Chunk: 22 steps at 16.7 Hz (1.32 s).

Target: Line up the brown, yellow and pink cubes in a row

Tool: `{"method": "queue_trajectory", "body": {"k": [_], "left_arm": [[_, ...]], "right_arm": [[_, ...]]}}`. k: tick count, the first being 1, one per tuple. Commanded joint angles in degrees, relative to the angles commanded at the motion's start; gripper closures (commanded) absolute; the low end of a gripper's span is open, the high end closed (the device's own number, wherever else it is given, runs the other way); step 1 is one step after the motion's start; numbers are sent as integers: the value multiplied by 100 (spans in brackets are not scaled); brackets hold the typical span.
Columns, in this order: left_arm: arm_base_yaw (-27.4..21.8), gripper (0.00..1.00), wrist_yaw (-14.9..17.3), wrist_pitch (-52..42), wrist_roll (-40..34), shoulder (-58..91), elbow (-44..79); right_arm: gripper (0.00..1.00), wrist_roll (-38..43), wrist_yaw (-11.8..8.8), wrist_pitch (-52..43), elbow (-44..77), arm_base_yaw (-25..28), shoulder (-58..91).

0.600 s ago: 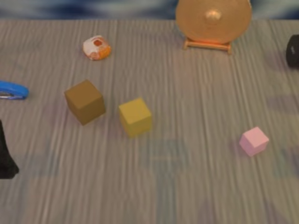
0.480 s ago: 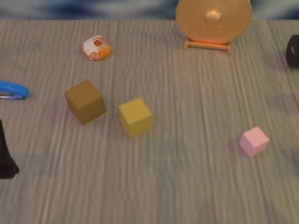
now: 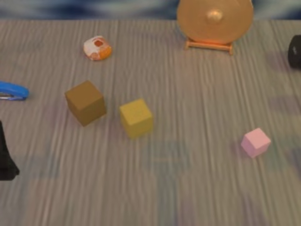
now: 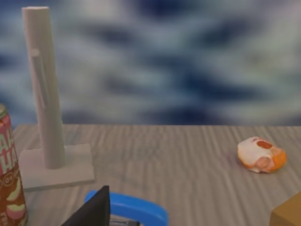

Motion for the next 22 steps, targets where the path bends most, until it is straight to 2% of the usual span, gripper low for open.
{"method": "queue_trajectory", "body": {"k": [8, 13, 18, 22], "left_arm": [[0, 0, 0, 0, 0, 0, 0], [0, 0, 0, 0, 0, 0, 0], [0, 0, 0, 0, 0, 0, 0], [0, 0, 0, 0, 0, 0, 0]], "right_arm": [[0, -380, -5, -2527, 3131, 757, 4874], [0, -582, 1, -3858, 4877, 1158, 7236], [0, -708, 10, -4594, 6038, 1405, 8686], [0, -728, 13, -4707, 6238, 1445, 8889]]}}
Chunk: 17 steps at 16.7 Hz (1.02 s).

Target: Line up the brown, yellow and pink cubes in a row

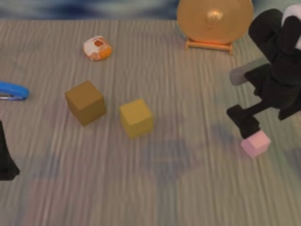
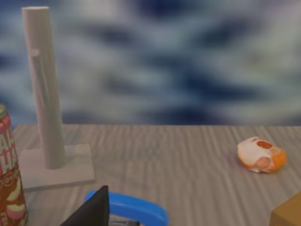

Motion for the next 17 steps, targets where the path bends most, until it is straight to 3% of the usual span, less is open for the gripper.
{"method": "queue_trajectory", "body": {"k": [5, 12, 17], "left_arm": [[0, 0, 0, 0, 0, 0, 0], [0, 0, 0, 0, 0, 0, 0], [0, 0, 0, 0, 0, 0, 0]], "right_arm": [[0, -5, 0, 108, -84, -19, 30], [0, 18, 5, 1672, -906, 6, 724], [0, 22, 6, 1857, -1021, 10, 836]]}}
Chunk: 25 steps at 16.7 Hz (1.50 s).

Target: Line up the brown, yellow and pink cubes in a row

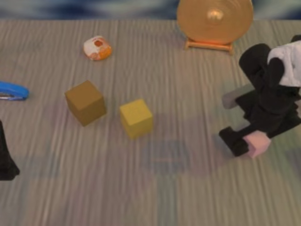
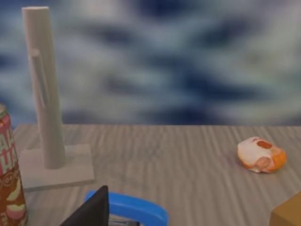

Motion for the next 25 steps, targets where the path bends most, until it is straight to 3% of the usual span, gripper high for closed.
{"method": "queue_trajectory", "body": {"k": [1, 14, 25], "left_arm": [[0, 0, 0, 0, 0, 0, 0], [0, 0, 0, 0, 0, 0, 0], [0, 0, 0, 0, 0, 0, 0]], "right_arm": [[0, 0, 0, 0, 0, 0, 0], [98, 0, 0, 0, 0, 0, 0], [100, 34, -35, -203, 165, -9, -255]]}}
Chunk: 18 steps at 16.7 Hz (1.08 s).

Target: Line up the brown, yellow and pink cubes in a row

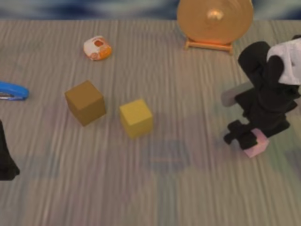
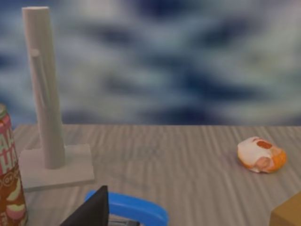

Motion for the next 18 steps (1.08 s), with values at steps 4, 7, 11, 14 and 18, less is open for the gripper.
{"method": "queue_trajectory", "body": {"k": [4, 7, 11, 14, 18], "left_arm": [[0, 0, 0, 0, 0, 0, 0], [0, 0, 0, 0, 0, 0, 0], [0, 0, 0, 0, 0, 0, 0], [0, 0, 0, 0, 0, 0, 0], [0, 0, 0, 0, 0, 0, 0]], "right_arm": [[100, 5, -2, -866, 453, 14, -323], [100, -23, -4, -1326, 733, 50, -566], [100, -14, -7, -1342, 739, 28, -573], [100, 201, 0, -1388, 815, 117, -529], [100, 1275, 30, -1558, 1072, 490, -410]]}}
